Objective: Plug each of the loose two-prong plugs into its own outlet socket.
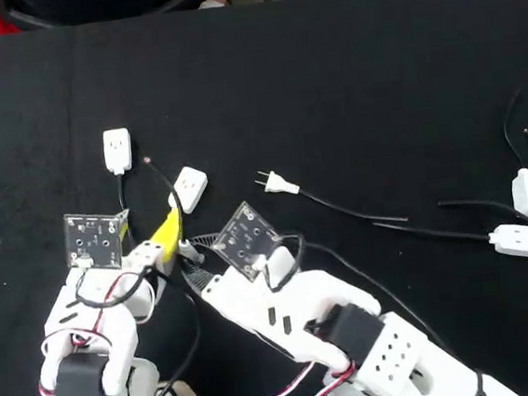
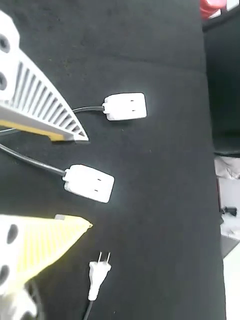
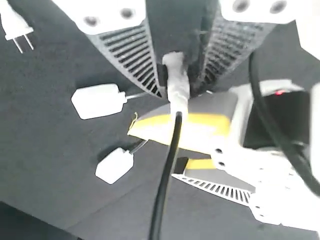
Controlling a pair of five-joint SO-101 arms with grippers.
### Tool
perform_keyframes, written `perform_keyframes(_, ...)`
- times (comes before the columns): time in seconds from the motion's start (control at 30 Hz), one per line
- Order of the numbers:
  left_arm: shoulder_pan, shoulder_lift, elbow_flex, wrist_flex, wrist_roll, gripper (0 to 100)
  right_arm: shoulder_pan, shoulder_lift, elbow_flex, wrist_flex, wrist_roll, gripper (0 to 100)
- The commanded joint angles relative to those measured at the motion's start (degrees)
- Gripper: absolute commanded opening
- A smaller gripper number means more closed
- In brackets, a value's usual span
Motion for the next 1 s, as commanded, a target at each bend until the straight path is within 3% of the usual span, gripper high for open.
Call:
perform_keyframes(0.0, 9.3, 0.0, -6.7, 4.8, 0.1, 25, -0.5, -2.1, 0.0, -0.6, 0.4, 1.1)
perform_keyframes(0.53, 11.5, 0.0, -9.8, 6.2, -6.0, 25, -0.5, -1.6, 0.1, 1.1, -0.1, 1.1)
perform_keyframes(0.73, 15.5, 0.0, -10.6, 9.3, -7.8, 25, -0.5, -2.2, -0.6, 3.4, 0.0, 1.1)
perform_keyframes(0.83, 14.3, 0.0, -10.9, 10.2, -9.1, 25, -0.5, -2.2, -1.4, 5.0, -0.1, 1.1)
perform_keyframes(0.97, 6.7, 0.0, -10.9, 9.9, -8.9, 25, -0.5, -1.7, -3.1, 7.9, -0.1, 1.1)
